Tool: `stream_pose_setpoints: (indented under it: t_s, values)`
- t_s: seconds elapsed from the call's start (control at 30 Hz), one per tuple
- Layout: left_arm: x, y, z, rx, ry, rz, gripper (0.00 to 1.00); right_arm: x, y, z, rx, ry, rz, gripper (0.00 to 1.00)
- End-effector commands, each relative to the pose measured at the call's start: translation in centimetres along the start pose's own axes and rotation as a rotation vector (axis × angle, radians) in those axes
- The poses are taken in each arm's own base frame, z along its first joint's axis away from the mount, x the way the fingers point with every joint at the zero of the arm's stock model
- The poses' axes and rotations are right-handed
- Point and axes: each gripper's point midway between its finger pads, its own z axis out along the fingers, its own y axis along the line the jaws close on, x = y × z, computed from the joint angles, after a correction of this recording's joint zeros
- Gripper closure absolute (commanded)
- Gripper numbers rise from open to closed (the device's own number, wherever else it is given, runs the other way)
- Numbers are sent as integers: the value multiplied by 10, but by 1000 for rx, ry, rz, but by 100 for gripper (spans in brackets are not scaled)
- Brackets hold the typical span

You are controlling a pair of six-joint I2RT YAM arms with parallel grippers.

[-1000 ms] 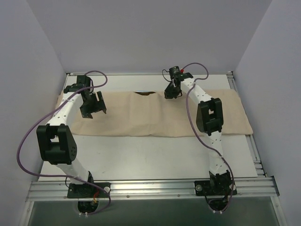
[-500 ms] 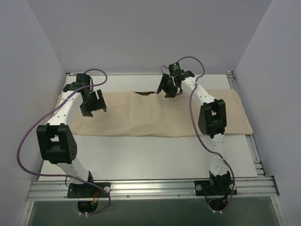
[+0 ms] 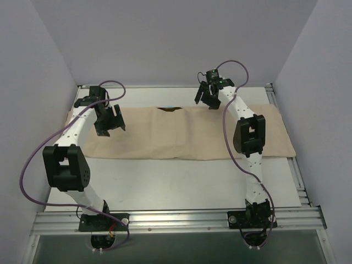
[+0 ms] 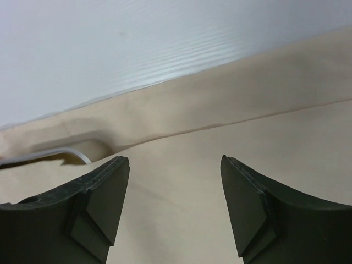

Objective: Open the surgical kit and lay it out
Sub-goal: Open the surgical kit at the center of the board.

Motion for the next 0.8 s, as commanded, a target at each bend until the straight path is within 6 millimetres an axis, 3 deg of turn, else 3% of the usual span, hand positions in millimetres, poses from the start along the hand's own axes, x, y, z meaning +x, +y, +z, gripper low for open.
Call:
stream_pose_setpoints:
  t_s: [0.0, 0.1, 0.23, 0.27, 0.5, 0.77]
  values:
    - [-8, -6, -1, 37, -28, -7, 16, -27, -82, -22, 288, -67, -1, 31]
    - [-4, -7, 3, 39, -20, -5, 16, -37, -128, -23, 354, -52, 44, 32]
    - [-6, -8, 7, 38, -27, -3, 16, -44, -147, -18, 368, -38, 78, 36]
    - [-6, -9, 7, 38, -26, -3, 16, -36, -154, -13, 401, -4, 74, 36]
    - [-4, -10, 12, 49, -15, -5, 16, -45, -175, -13, 527, -70, 100, 37]
    - [-6, -12, 15, 56, -6, 5, 17, -47, -187, 6, 561, -78, 123, 46]
